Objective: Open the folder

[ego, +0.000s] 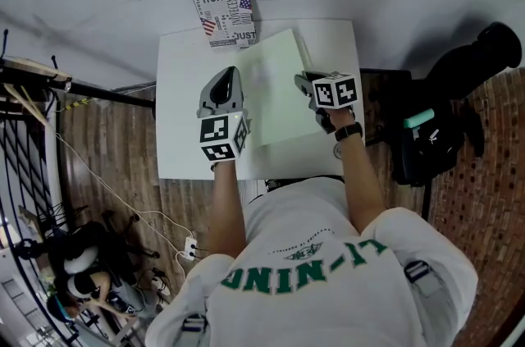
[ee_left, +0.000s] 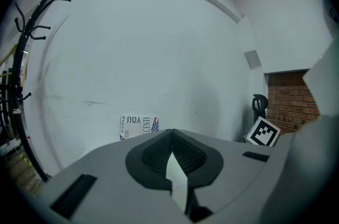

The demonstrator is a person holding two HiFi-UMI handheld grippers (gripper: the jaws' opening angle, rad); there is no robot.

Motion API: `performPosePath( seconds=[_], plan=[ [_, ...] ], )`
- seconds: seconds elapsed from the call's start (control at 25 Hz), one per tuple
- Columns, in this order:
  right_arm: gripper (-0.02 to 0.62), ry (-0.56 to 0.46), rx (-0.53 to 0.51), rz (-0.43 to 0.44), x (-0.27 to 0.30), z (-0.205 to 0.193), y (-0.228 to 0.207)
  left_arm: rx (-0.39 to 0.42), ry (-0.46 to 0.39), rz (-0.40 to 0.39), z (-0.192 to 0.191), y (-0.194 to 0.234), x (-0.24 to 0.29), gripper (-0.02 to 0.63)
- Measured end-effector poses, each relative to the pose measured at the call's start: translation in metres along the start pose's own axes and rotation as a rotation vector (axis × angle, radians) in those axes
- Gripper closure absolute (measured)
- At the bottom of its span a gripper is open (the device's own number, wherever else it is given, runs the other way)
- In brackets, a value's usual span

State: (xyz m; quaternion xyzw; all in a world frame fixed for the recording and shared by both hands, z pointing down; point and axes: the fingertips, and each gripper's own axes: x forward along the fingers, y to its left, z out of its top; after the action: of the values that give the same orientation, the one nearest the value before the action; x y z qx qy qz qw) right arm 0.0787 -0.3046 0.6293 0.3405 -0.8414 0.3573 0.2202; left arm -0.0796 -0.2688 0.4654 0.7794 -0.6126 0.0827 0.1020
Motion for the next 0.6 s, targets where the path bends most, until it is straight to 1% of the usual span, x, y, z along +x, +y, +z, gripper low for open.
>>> performPosePath(
  seconds=[0.24, 0.48, 0.6],
  plan=[
    [0.523, -0.04, 0.011, 0.077, -0.001, 0.012, 0.036, -0.006, -0.017, 0.022, 0.003, 0.013, -0.021, 0.592],
    [0.531, -0.053, -0.01, 0.074, -0.001, 0.023, 0.062, -0.018, -0.032, 0.054, 0.004, 0.029, -0.043, 0.592],
    [0.535, -0.06, -0.023, 0.035, -0.006, 0.032, 0.075, -0.024, -0.034, 0.067, 0.003, 0.037, -0.053, 0.593]
  ],
)
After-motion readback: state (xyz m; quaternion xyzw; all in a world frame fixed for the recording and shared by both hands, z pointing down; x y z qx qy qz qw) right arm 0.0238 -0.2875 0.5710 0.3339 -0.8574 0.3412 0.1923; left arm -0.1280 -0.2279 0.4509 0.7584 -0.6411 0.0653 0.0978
